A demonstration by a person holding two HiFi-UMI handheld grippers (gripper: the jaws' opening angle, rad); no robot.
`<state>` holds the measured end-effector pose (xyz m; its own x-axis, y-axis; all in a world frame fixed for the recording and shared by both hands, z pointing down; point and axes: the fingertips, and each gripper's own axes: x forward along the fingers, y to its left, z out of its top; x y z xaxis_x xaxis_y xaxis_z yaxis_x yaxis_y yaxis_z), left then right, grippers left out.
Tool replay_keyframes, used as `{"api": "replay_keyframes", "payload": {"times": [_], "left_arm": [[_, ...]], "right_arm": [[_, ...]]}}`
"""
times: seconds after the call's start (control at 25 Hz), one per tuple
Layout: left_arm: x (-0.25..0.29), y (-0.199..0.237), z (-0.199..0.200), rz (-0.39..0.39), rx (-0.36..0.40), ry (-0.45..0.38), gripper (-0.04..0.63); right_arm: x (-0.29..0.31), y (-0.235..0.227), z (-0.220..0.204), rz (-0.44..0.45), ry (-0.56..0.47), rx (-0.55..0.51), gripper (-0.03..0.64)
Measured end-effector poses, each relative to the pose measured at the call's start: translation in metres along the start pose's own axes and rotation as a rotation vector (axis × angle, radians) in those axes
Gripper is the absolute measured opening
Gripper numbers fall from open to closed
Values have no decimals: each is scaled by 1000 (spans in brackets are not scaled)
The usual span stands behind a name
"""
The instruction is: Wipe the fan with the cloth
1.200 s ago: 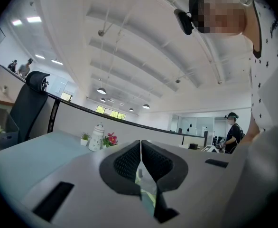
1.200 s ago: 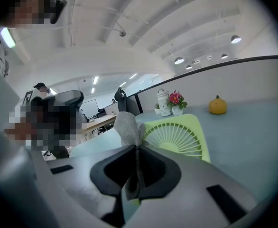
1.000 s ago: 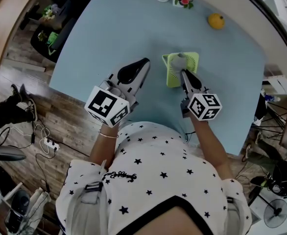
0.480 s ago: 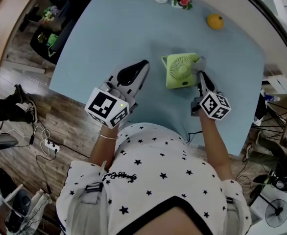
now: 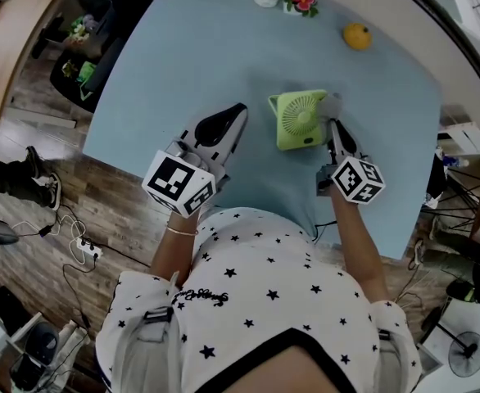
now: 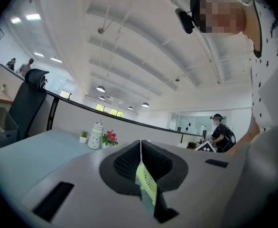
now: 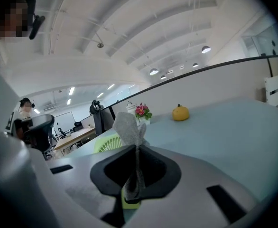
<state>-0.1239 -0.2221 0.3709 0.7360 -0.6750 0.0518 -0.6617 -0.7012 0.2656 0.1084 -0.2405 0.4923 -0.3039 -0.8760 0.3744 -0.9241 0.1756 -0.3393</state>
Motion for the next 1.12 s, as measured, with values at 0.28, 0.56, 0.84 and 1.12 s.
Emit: {"api": "replay_keyframes", "payload": {"times": [0.28,0.56,0.84,1.12], "left_arm": [[1,-1,-1,-3,-3,3,32],[-2,0,-1,5,-2,2,32],[-2,0,-1,2,-1,6,32],[1,-2,-2,-8,1,10,32]], "right_arm": [[1,66,-7,173,1,-42,25],[6,103,-58,274,139,-113,25],[8,89,-60,244,150,-114,25],[4,51,-40,154,99,-67,25]]}}
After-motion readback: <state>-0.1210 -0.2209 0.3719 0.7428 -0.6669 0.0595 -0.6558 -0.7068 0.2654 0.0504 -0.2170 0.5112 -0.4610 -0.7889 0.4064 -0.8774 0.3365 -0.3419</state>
